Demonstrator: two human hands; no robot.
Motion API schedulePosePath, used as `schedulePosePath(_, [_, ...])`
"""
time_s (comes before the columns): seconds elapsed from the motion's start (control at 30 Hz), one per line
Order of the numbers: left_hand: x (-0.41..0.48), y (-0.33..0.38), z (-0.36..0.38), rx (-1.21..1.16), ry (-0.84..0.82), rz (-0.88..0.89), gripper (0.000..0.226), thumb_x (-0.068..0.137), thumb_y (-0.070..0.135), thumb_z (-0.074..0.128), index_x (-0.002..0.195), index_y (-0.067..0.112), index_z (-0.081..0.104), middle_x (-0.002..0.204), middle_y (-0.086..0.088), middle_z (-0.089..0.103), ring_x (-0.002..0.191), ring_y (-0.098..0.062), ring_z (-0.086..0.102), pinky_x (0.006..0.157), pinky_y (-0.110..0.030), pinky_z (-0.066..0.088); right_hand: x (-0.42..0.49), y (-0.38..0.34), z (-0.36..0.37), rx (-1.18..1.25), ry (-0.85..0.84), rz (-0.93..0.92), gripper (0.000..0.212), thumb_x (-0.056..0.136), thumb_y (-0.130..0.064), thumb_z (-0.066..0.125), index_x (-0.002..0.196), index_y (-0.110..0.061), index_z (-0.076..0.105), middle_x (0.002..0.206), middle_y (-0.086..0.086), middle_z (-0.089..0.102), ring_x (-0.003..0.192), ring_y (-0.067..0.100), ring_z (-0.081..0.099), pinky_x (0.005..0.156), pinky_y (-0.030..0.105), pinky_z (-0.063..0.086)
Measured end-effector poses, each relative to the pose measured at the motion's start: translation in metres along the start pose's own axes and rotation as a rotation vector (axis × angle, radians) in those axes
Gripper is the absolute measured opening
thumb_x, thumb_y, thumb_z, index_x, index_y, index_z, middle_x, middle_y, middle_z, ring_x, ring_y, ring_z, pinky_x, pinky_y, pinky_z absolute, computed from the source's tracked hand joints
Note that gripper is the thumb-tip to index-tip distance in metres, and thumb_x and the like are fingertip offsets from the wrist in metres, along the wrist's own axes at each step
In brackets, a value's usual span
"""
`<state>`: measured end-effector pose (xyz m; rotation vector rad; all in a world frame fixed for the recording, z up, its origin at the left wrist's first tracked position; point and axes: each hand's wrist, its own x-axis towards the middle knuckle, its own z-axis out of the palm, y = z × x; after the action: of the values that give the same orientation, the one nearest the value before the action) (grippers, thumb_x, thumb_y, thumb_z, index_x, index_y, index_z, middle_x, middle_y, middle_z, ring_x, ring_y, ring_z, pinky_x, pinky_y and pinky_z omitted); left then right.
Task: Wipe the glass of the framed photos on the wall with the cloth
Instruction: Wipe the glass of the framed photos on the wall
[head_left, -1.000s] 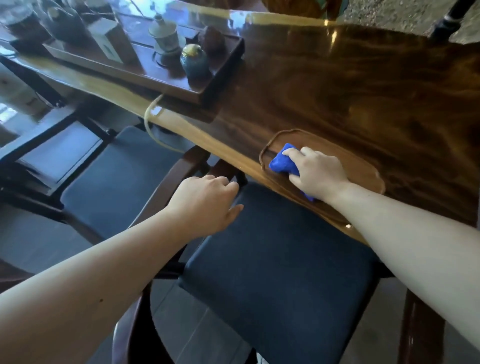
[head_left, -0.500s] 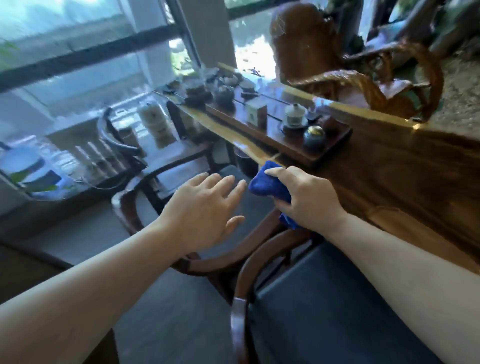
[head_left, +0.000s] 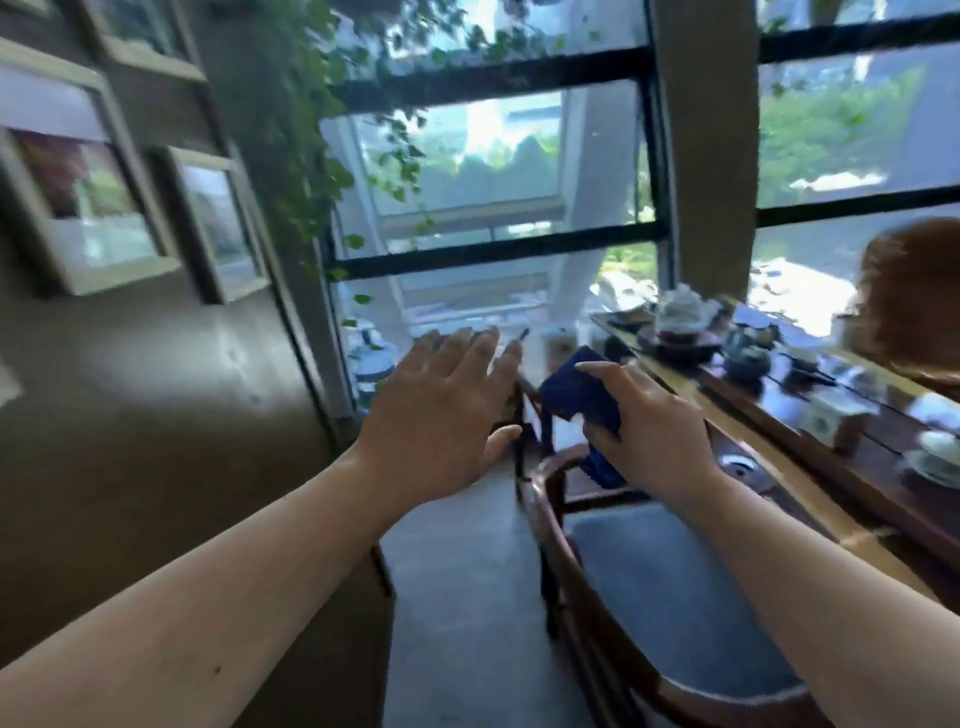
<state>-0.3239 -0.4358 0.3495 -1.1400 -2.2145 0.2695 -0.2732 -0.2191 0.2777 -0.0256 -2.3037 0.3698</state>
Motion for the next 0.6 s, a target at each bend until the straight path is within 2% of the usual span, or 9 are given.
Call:
schedulePosePath(0.07, [-0.008, -0.03, -0.002, 0.063, -0.037, -0.058, 0.073, 0.085, 0.052, 0.052, 0.141, 0.009, 0.036, 0.143, -0.016, 0.046, 0.129, -0.035, 0.043, 0.107, -0.052, 0.035, 0.029, -0.02, 0.023, 0.039, -0.014, -0.071, 0.057, 0.071, -0.021, 0.073, 0.126, -0.018, 0.056, 0.11, 0.009, 0.066, 0.083, 0.034, 0.066, 0.063, 0.042, 0.053])
schedulePosePath(0.17, [-0.017, -0.071, -0.005, 0.148, -0.058, -0.14, 0.075, 0.085, 0.054, 0.049, 0.143, 0.009, 0.032, 0.144, -0.016, 0.044, 0.131, -0.035, 0.04, 0.109, -0.052, 0.033, 0.071, -0.047, 0.055, 0.083, 0.0, -0.227, 0.057, 0.072, -0.022, 0.071, 0.126, -0.017, 0.054, 0.109, 0.01, 0.065, 0.078, 0.035, 0.066, 0.057, 0.045, 0.054])
schedulePosePath(0.33, [-0.03, -0.132, -0.016, 0.321, -0.137, -0.297, 0.07, 0.088, 0.052, 0.037, 0.142, 0.007, 0.034, 0.143, -0.018, 0.045, 0.13, -0.036, 0.042, 0.106, -0.053, 0.036, 0.141, -0.09, 0.112, 0.175, 0.012, -0.397, 0.057, 0.068, -0.018, 0.075, 0.123, -0.015, 0.058, 0.098, 0.009, 0.066, 0.066, 0.034, 0.064, 0.049, 0.037, 0.047])
schedulePosePath(0.43, [-0.035, -0.169, -0.026, 0.432, -0.215, -0.418, 0.072, 0.088, 0.055, 0.04, 0.143, 0.008, 0.033, 0.145, -0.017, 0.044, 0.132, -0.035, 0.04, 0.109, -0.052, 0.033, 0.187, -0.12, 0.145, 0.274, 0.055, -0.492, 0.057, 0.068, -0.018, 0.077, 0.121, -0.017, 0.057, 0.099, 0.007, 0.067, 0.063, 0.032, 0.063, 0.048, 0.032, 0.043])
schedulePosePath(0.6, [-0.048, -0.218, -0.05, 0.566, -0.283, -0.566, 0.072, 0.088, 0.053, 0.048, 0.141, 0.006, 0.037, 0.142, -0.02, 0.047, 0.131, -0.037, 0.042, 0.106, -0.055, 0.038, 0.251, -0.172, 0.187, 0.44, 0.077, -0.57, 0.057, 0.069, -0.02, 0.073, 0.122, -0.025, 0.051, 0.101, 0.002, 0.066, 0.065, 0.026, 0.063, 0.049, 0.028, 0.041])
